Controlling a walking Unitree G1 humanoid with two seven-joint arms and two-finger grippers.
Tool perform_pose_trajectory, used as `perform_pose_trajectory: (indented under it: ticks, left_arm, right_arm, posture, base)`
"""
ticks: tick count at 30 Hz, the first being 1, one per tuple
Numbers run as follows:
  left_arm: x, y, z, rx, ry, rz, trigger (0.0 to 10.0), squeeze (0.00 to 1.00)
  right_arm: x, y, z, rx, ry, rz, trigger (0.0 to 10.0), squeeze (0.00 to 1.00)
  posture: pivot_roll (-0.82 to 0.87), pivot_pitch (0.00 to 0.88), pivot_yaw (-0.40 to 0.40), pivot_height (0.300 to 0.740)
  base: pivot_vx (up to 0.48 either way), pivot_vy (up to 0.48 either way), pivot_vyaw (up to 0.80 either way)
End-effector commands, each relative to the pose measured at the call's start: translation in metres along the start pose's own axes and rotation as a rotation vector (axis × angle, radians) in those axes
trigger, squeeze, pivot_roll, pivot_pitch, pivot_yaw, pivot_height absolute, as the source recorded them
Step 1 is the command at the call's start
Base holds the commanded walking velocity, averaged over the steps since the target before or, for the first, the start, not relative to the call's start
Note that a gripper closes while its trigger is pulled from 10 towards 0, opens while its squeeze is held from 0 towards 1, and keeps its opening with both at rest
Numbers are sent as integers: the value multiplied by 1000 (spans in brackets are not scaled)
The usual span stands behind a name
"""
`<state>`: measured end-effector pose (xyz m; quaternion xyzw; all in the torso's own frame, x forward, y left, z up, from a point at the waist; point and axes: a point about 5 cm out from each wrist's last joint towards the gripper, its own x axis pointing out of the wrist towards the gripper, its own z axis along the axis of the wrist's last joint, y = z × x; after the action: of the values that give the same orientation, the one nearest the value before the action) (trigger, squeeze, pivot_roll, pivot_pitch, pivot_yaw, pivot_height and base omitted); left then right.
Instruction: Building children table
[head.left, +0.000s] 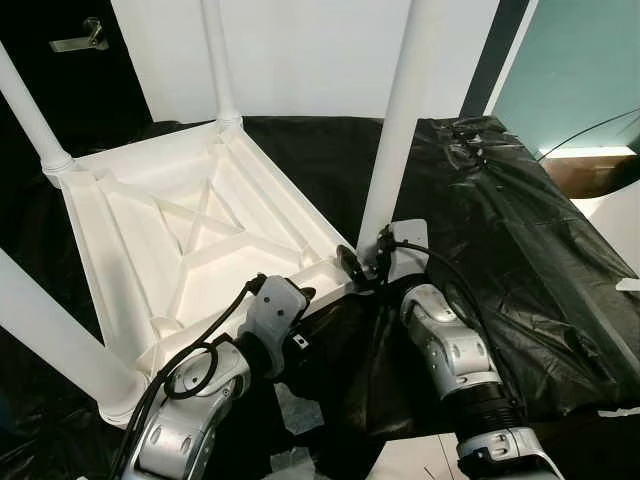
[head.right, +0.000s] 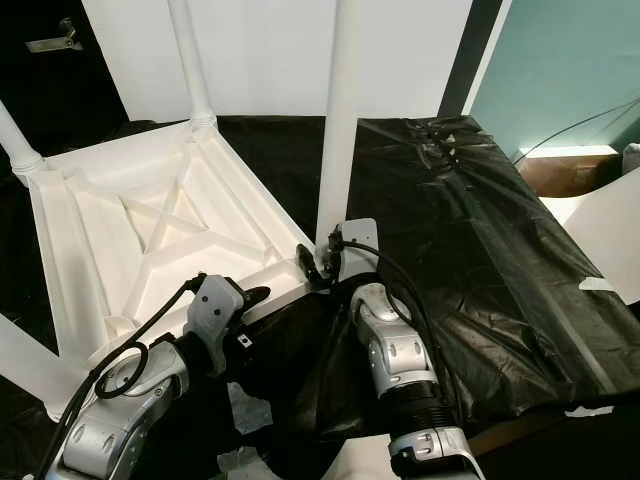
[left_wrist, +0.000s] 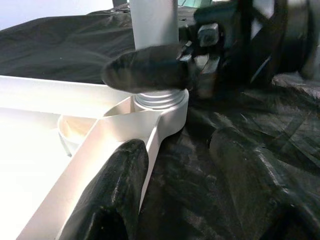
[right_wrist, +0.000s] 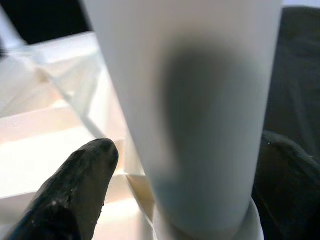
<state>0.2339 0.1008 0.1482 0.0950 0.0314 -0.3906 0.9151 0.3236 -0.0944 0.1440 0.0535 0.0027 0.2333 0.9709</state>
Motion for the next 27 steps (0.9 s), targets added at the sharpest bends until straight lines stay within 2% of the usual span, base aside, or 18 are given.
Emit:
perform_pose_trajectory:
  ticks: [1, 4, 5, 6, 9, 13, 16, 19, 24, 25, 26, 27]
  left_arm:
    - [-1, 1, -1, 6, 5, 32, 10000, 0]
    - [-1, 1, -1, 6, 4, 36, 10000, 0]
    - [-1, 1, -2, 6, 4, 38, 10000, 0]
    - [-2, 1, -3, 6, 7, 43, 10000, 0]
    - [-2, 0, -4, 7, 8, 44, 10000, 0]
    - [-1, -1, -8, 3, 19, 42, 10000, 0]
    - [-1, 1, -9, 0, 19, 48, 10000, 0]
    - [1, 3, -8, -9, 5, 63, 10000, 0]
    - [1, 6, -7, 0, -2, 69, 10000, 0]
    - [1, 7, -6, 4, -3, 71, 10000, 0]
    - [1, 7, -6, 5, -3, 71, 10000, 0]
    - [1, 8, -5, 8, -4, 74, 10000, 0]
  right_arm:
    - [-5, -9, 2, -17, -10, 70, 10000, 1000]
    - [-7, -13, 3, -36, -6, 96, 10000, 1000]
    - [-7, -17, 2, -41, 5, 124, 10000, 157]
    - [-8, -22, 0, -97, 37, 245, 10000, 0]
    - [-8, -28, -1, -104, 64, 309, 10000, 0]
    - [-4, -33, 3, -185, 85, 436, 10000, 0]
    - [-1, -36, 2, -194, 108, 465, 10000, 0]
    - [9, -40, 7, -266, 119, 476, 10000, 0]
    - [19, -39, 11, -303, 126, 527, 10000, 0]
    - [22, -37, 11, -323, 132, 545, 3137, 0]
    - [22, -37, 11, -328, 134, 549, 3137, 0]
    - [22, -36, 10, -325, 140, 567, 0, 0]
  posture:
    - [152, 21, -75, 740]
    - [152, 21, -75, 740]
    - [154, 18, -78, 740]
    - [159, 11, -77, 740]
    - [161, 9, -77, 740]
    - [164, 4, -78, 740]
    - [164, 1, -75, 740]
    - [170, 0, -73, 740]
    - [175, 0, -69, 740]
    - [178, 0, -68, 740]
    - [178, 0, -68, 740]
    - [186, 0, -71, 740]
  base:
    - [0, 0, 0]
    - [0, 0, 0]
    - [0, 0, 0]
    - [0, 0, 0]
    - [0, 0, 0]
    - [0, 0, 0]
    - [0, 0, 0]
    - [0, 0, 0]
    - [0, 0, 0]
    - [0, 0, 0]
    - [0, 0, 0]
    - [0, 0, 0]
